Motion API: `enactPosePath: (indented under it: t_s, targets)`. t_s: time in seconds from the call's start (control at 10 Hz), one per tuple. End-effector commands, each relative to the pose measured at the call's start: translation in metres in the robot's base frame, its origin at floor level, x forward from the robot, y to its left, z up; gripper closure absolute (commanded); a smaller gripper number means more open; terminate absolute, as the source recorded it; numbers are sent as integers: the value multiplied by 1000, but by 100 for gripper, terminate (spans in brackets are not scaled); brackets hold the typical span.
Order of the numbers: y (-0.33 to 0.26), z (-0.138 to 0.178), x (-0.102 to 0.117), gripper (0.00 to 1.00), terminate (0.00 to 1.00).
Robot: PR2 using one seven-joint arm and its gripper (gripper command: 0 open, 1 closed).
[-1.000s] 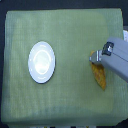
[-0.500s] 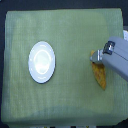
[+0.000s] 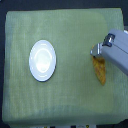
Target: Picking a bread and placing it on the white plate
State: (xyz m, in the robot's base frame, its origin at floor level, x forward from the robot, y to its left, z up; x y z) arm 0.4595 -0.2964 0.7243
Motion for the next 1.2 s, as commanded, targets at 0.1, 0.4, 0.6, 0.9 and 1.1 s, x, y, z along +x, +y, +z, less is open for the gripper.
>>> enactPosePath:
  t_s: [0.1, 0.4, 0.6, 0.9, 1.1]
  targets:
    - [8, 21, 11, 100, 0]
    - [8, 20, 7, 100, 0]
    - [9, 22, 9, 100, 0]
    - [14, 12, -3, 100, 0]
    - [14, 18, 3, 100, 0]
